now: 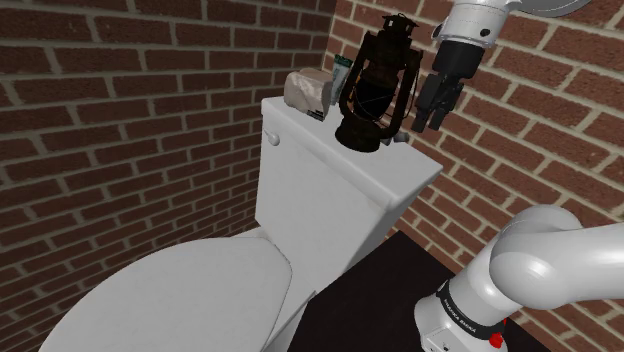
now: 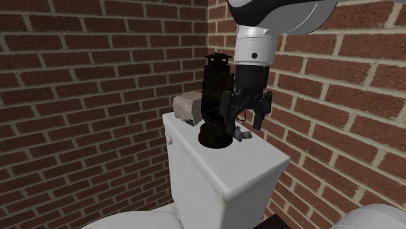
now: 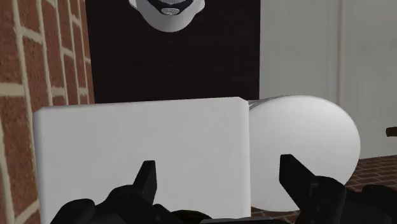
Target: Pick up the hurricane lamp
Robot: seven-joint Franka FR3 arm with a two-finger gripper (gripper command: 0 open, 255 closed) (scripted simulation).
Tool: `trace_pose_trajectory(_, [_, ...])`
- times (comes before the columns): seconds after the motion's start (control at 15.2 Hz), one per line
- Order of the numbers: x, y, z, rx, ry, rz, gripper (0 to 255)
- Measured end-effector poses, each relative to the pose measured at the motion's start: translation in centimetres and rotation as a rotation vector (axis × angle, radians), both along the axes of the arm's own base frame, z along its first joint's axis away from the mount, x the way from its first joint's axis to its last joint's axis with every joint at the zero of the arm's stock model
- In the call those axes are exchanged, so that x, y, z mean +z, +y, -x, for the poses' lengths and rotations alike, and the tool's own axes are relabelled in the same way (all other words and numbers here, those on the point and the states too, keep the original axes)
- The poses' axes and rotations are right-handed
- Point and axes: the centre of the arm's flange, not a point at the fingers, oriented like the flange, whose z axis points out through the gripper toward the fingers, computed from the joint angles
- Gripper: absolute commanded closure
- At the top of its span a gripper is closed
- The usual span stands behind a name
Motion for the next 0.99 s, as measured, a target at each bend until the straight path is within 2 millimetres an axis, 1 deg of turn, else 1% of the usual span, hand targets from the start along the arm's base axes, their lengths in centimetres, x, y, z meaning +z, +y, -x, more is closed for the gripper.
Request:
trace_pose_trajectory(0.07, [0.0, 0.0, 0.0, 0.0, 0.0, 0.0, 0])
trace_pose_trajectory(0.2, [0.8, 0.2, -1.3, -0.011, -0.007, 0.009, 0])
trace_pose_trajectory(0.33, [2.0, 0.2, -3.2, -0.027, -0.018, 0.024, 0])
trace_pose_trajectory(0.46, [3.7, 0.1, -5.5, -0.045, -0.031, 0.039, 0])
trace_pose_trajectory(0.66, [5.3, 0.3, -8.5, -0.073, -0.048, 0.062, 0])
trace_pose_trajectory(0.86, [7.6, 0.5, -11.2, -0.099, -0.064, 0.085, 0])
trace_pose_trajectory(0.92, [8.4, 0.2, -12.1, -0.108, -0.07, 0.093, 0])
trace_pose_trajectory(0.99, [9.0, 0.5, -13.2, -0.118, -0.076, 0.101, 0])
